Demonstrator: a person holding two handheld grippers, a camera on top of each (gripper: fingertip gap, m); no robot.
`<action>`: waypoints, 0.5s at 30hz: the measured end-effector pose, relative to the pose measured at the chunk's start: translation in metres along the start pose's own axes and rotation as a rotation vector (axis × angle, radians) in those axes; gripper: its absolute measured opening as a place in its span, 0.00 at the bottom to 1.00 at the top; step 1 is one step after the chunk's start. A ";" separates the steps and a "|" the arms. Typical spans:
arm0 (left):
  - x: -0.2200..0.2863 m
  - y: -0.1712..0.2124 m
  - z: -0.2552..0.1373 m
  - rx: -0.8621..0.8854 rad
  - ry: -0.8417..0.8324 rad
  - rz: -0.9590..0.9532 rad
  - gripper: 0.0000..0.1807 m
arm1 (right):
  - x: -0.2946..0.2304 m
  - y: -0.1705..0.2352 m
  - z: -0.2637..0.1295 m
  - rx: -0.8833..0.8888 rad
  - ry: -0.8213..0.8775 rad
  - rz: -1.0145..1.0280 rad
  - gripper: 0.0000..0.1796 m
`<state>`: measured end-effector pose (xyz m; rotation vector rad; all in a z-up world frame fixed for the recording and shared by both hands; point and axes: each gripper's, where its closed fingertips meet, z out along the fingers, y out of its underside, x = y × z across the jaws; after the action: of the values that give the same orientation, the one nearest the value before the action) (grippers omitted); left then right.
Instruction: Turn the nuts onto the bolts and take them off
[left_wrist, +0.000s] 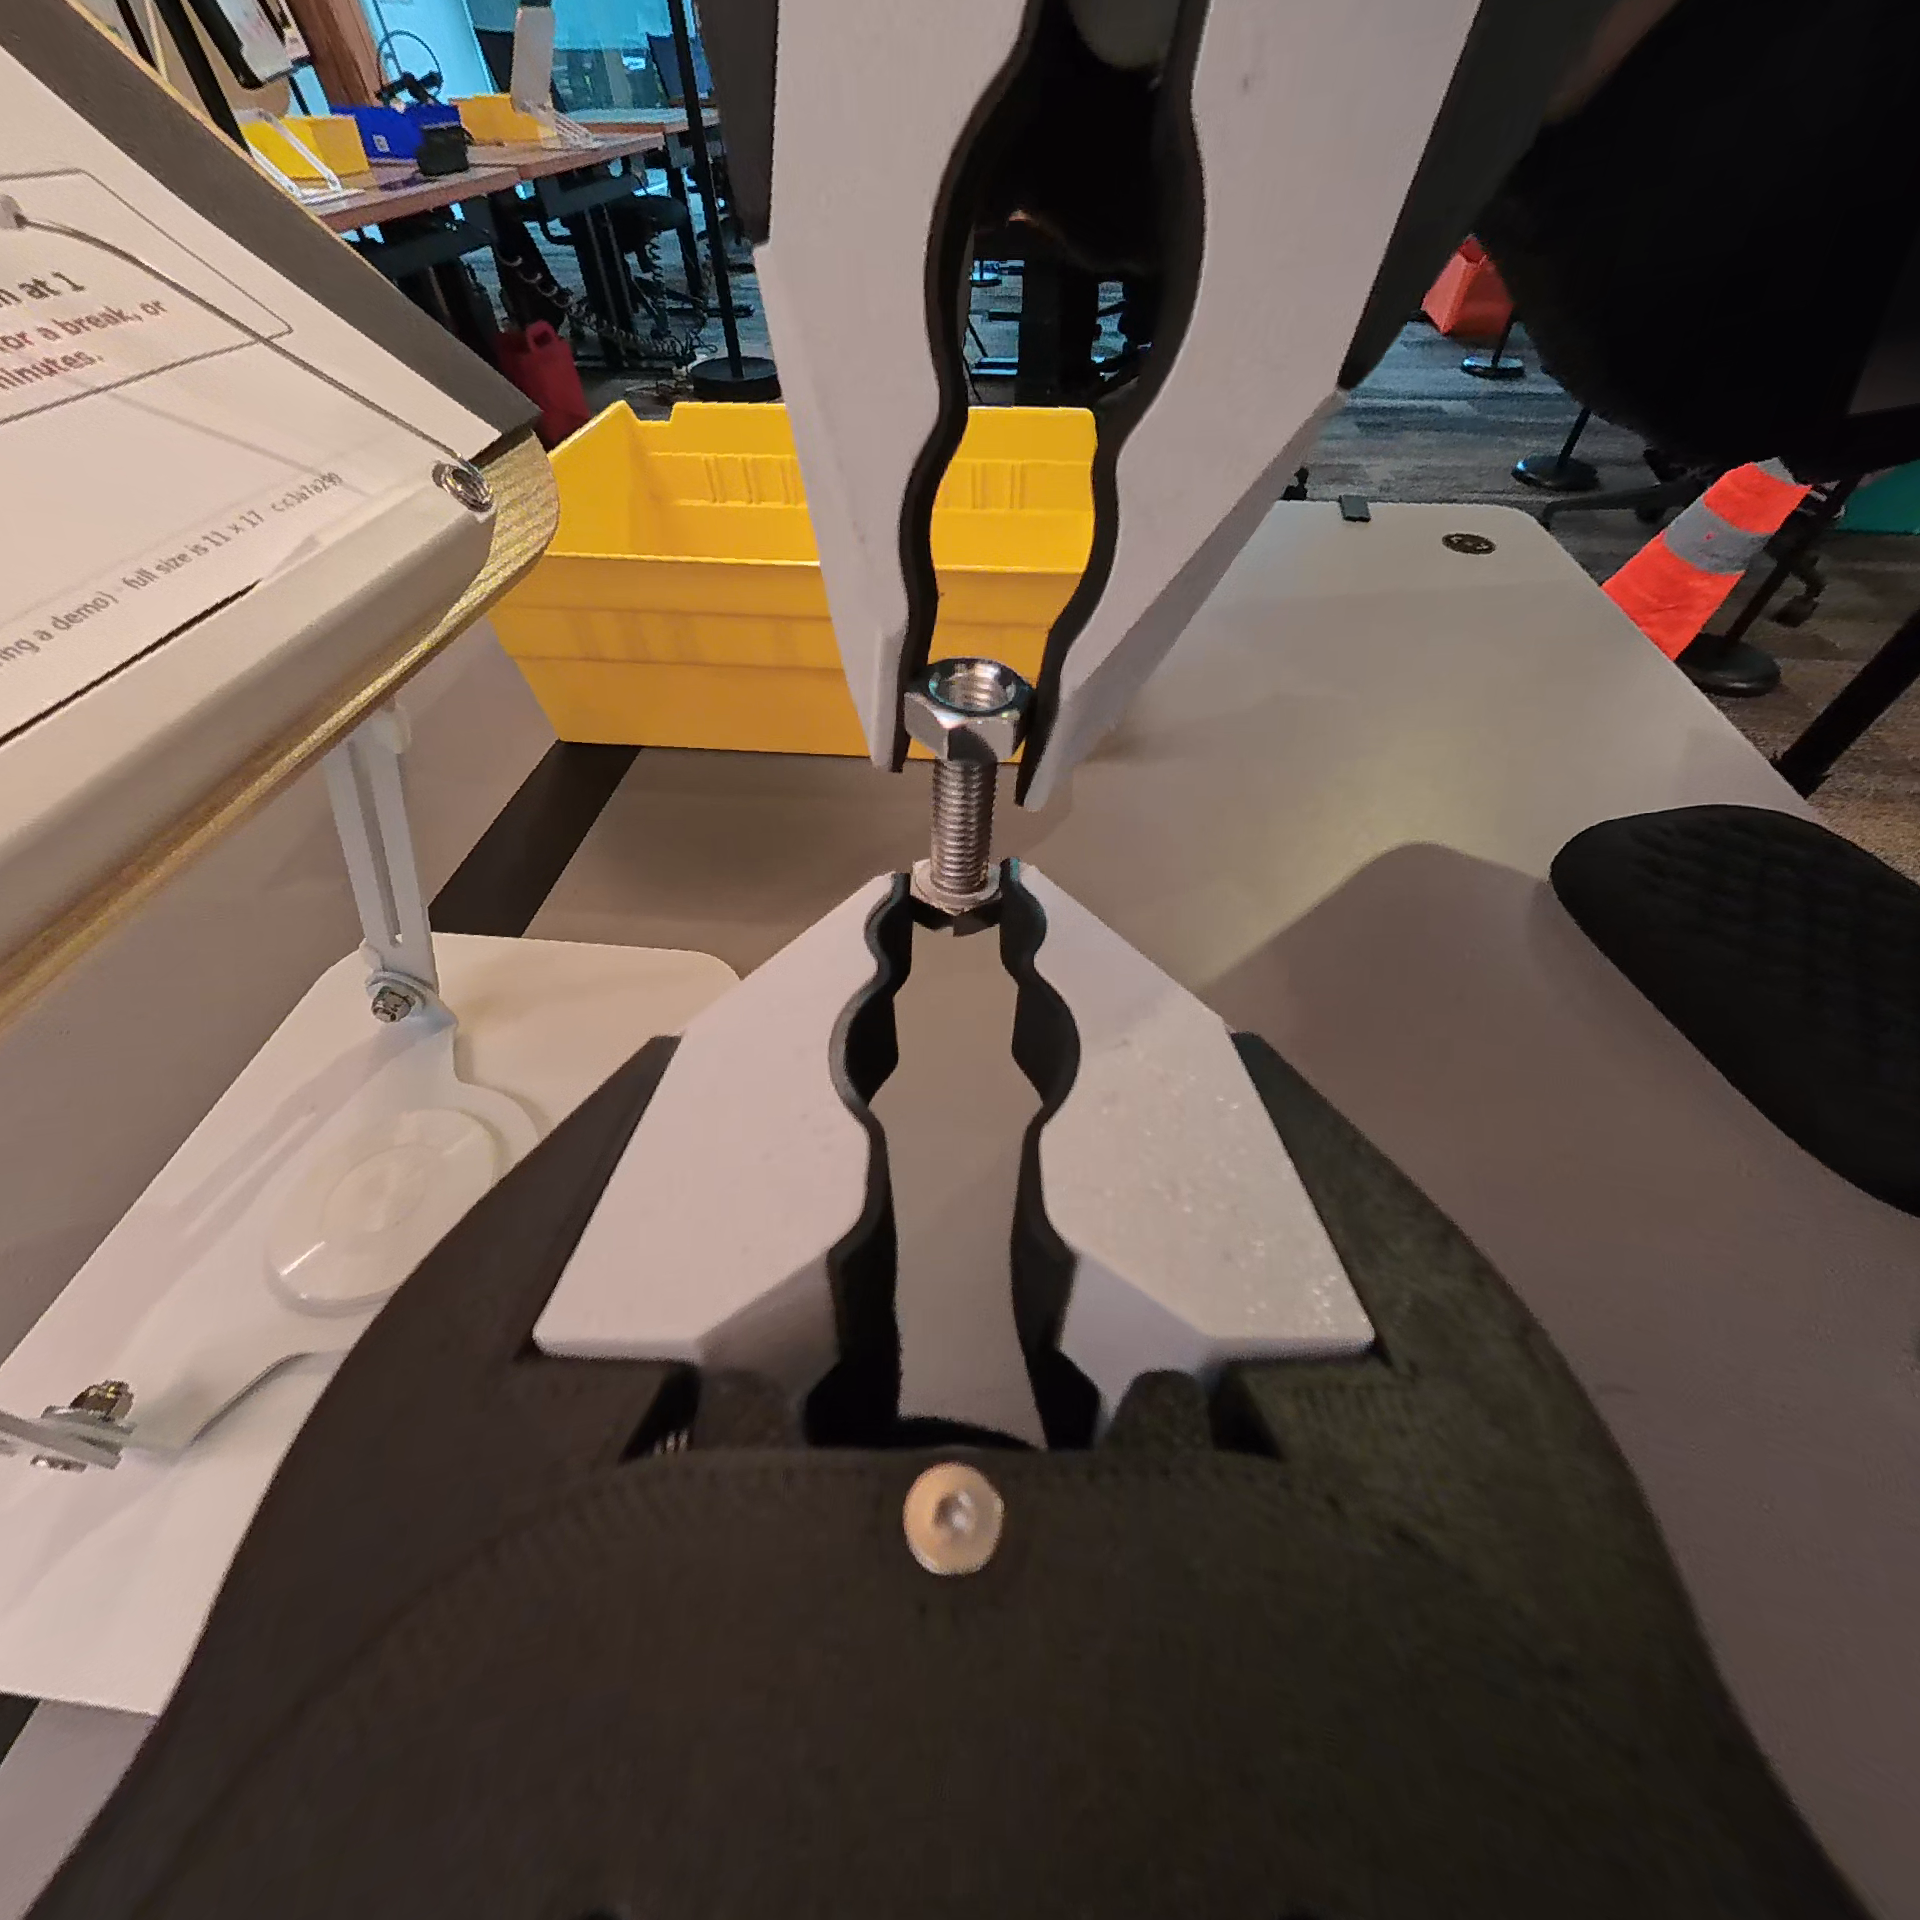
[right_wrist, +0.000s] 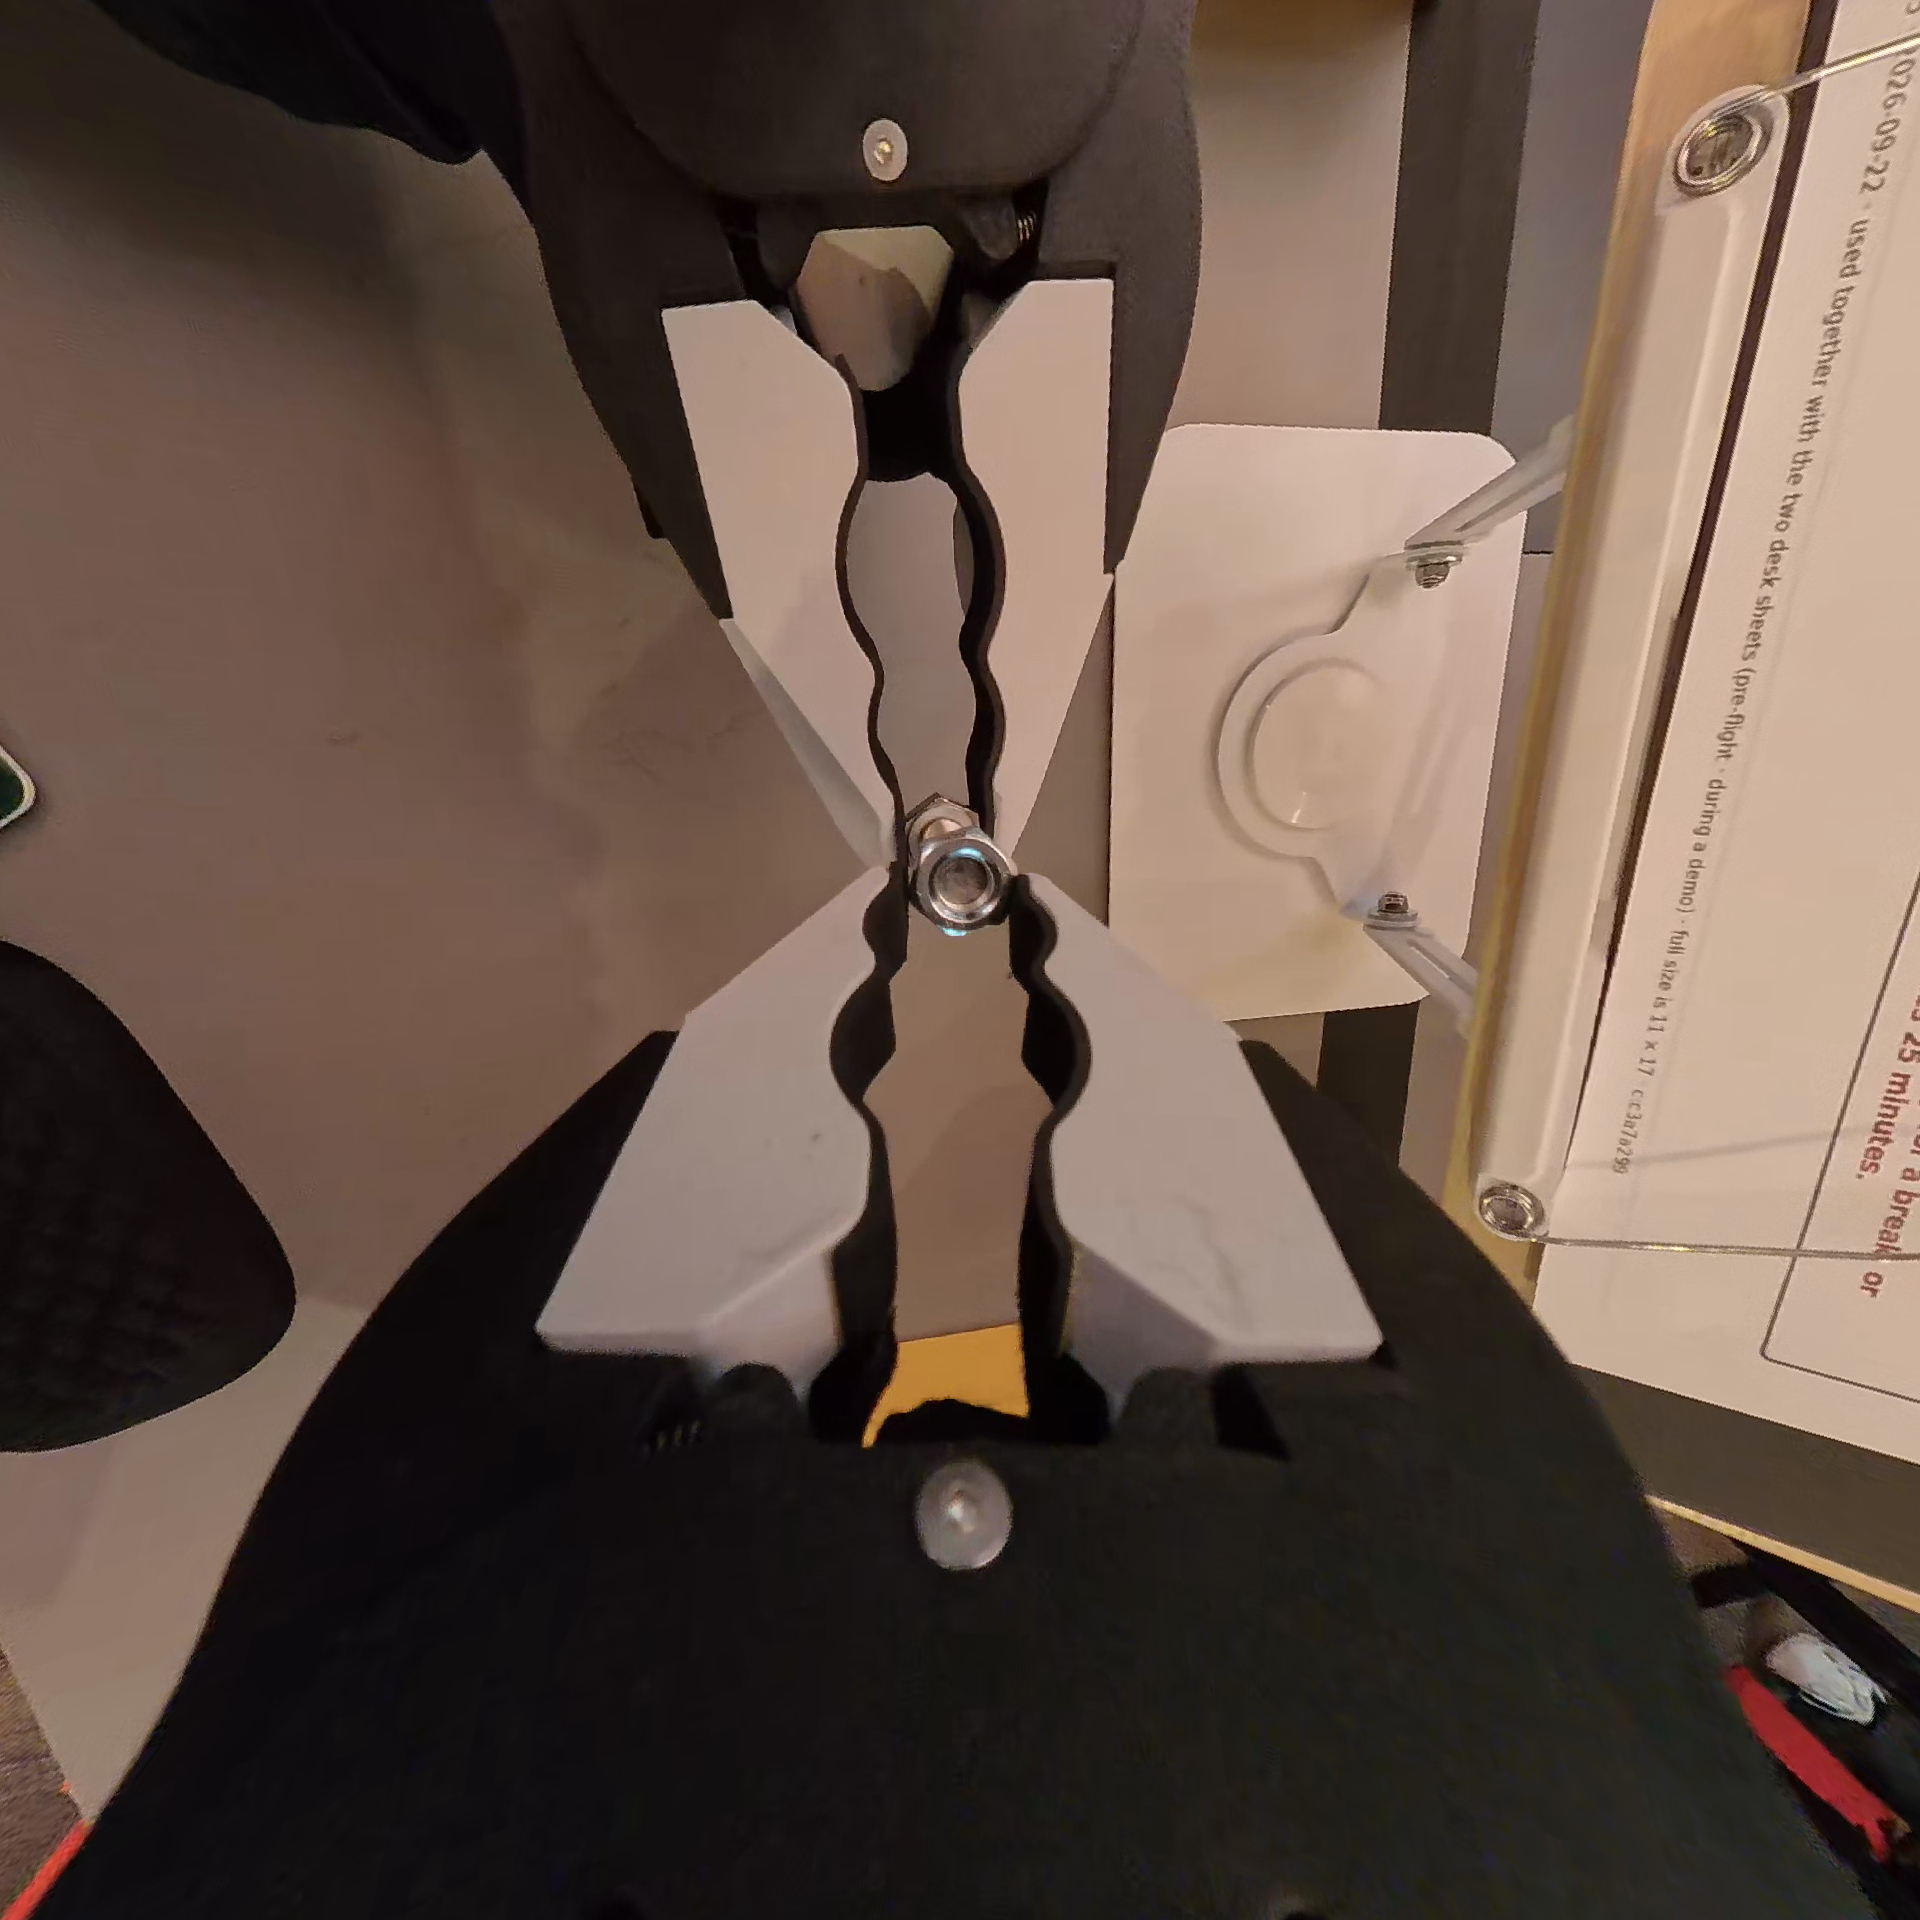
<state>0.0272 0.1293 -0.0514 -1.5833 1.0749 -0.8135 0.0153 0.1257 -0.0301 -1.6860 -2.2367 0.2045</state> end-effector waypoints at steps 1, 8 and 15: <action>0.000 0.000 0.000 0.002 0.001 -0.001 0.08 | 0.000 0.000 0.000 -0.001 0.002 -0.003 0.11; -0.001 -0.001 -0.001 0.006 -0.002 -0.002 0.08 | 0.002 -0.006 -0.005 0.044 0.013 -0.015 0.13; 0.001 -0.003 -0.002 0.014 0.003 0.001 0.08 | 0.000 -0.008 -0.006 0.062 0.016 -0.121 0.09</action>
<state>0.0265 0.1284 -0.0477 -1.5701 1.0700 -0.8210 0.0100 0.1228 -0.0215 -1.5101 -2.2871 0.2276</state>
